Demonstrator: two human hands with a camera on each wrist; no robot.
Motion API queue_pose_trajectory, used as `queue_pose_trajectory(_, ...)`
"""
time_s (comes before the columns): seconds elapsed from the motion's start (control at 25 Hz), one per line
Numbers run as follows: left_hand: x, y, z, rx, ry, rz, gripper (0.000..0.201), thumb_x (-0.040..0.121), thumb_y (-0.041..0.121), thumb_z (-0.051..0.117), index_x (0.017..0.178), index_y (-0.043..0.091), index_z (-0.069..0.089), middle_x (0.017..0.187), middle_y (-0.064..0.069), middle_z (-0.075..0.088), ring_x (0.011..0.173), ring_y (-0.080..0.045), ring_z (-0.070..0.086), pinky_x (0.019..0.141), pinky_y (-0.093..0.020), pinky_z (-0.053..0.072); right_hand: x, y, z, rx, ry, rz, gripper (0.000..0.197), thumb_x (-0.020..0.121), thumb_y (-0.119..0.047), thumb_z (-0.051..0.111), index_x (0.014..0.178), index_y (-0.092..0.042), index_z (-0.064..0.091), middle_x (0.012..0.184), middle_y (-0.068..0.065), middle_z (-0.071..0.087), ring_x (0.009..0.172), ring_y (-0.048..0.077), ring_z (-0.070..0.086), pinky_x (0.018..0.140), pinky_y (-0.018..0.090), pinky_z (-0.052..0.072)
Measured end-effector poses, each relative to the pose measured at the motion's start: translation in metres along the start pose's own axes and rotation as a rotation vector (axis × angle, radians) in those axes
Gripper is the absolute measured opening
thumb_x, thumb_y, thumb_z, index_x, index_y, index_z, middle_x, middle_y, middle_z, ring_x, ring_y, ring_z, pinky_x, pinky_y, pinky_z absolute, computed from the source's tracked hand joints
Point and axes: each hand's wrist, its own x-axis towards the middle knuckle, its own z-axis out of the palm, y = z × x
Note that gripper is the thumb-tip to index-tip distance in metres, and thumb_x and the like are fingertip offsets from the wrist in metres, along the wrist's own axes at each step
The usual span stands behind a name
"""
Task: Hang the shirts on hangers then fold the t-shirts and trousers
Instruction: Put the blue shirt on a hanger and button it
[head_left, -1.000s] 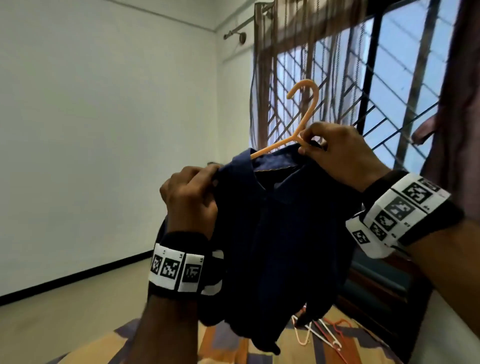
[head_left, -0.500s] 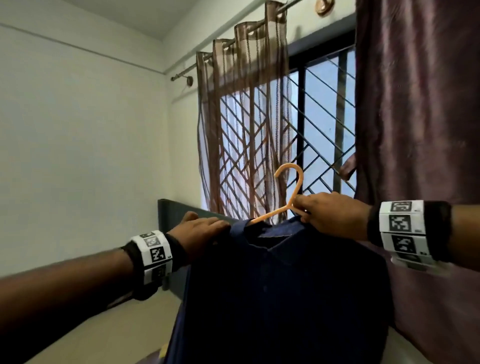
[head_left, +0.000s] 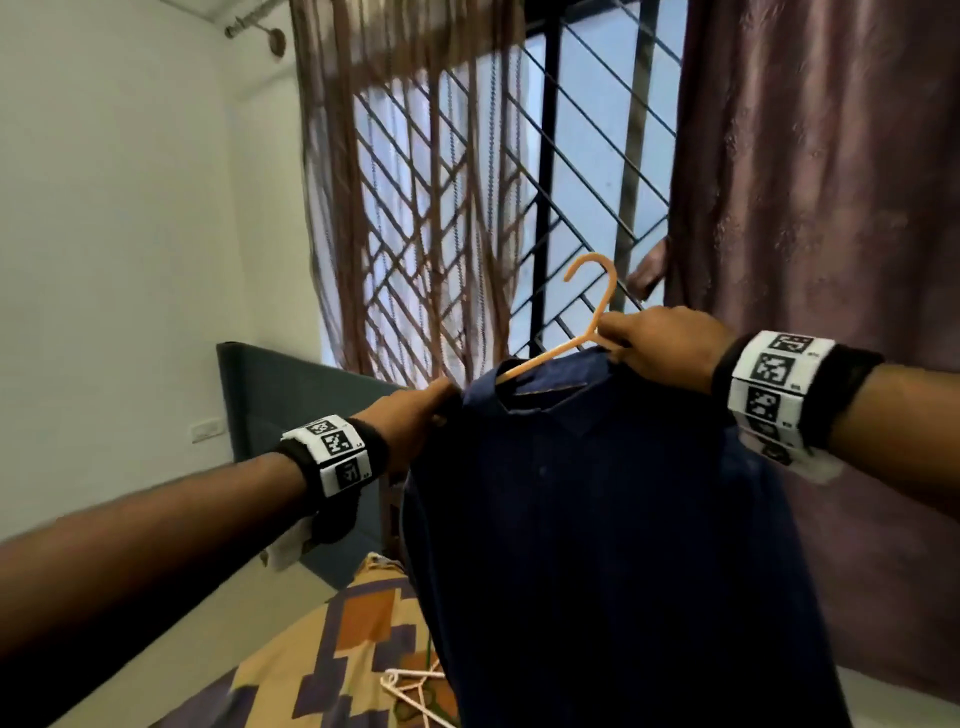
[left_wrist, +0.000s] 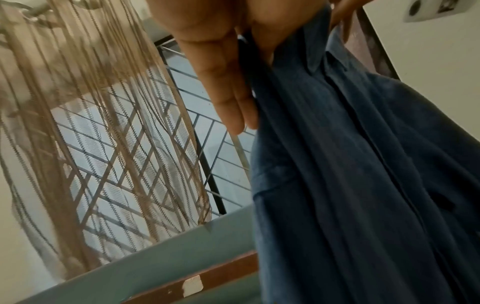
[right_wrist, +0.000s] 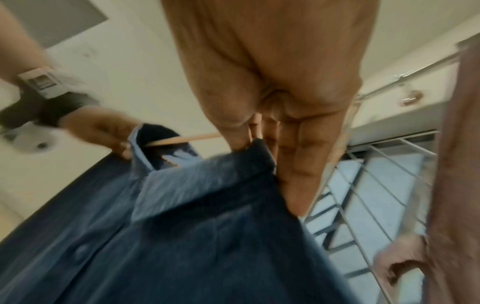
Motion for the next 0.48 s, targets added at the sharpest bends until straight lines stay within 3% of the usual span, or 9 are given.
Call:
queue_pose_trajectory(0.08,0.016,0.007,0.024,-0.035,0.029,-0.023,0.025,0.094,0.017,0.049,0.117,0.022,0.042,0.099,-0.010,0.058,0.074,-0.025,0.053,0.064,-0.035,0.041,0.002,0.002,0.018,0.092,0.009,0.113,0.021,0.094,-0.025,0.052,0.113,-0.029,0.057,0.112,0.006,0.061,0.100,0.036,0.058,0.073,0.034,0.039)
queue_pose_trajectory(0.2,0.038,0.024,0.057,-0.112,0.068,0.014,0.022,0.092,0.016,0.050,0.113,0.021,0.051,0.101,-0.010,0.061,0.083,-0.028,0.059,0.067,-0.033,0.039,-0.010,0.017,0.056,0.238,-0.015,0.243,0.014,0.088,-0.016,0.054,0.097,-0.026,0.058,0.106,0.007,0.063,0.098,0.035,0.059,0.076,0.037,0.046)
queue_pose_trajectory(0.36,0.078,0.066,0.080,-0.175,0.097,0.270,0.021,0.089,0.014,0.052,0.108,0.022,0.058,0.100,-0.009,0.065,0.088,-0.032,0.062,0.074,-0.039,0.048,-0.051,0.066,0.091,0.458,0.132,0.442,0.016,0.085,-0.004,0.055,0.087,-0.019,0.059,0.083,0.006,0.060,0.079,0.030,0.059,0.068,0.039,0.048)
queue_pose_trajectory(0.48,0.113,0.121,0.090,-0.224,0.118,0.419,0.029,0.089,0.011,0.052,0.115,0.020,0.059,0.107,-0.010,0.067,0.096,-0.034,0.062,0.080,-0.041,0.048,-0.089,0.116,0.093,0.419,0.234,0.507,0.006,0.084,-0.002,0.059,0.086,-0.008,0.058,0.084,0.012,0.061,0.082,0.032,0.058,0.069,0.034,0.040)
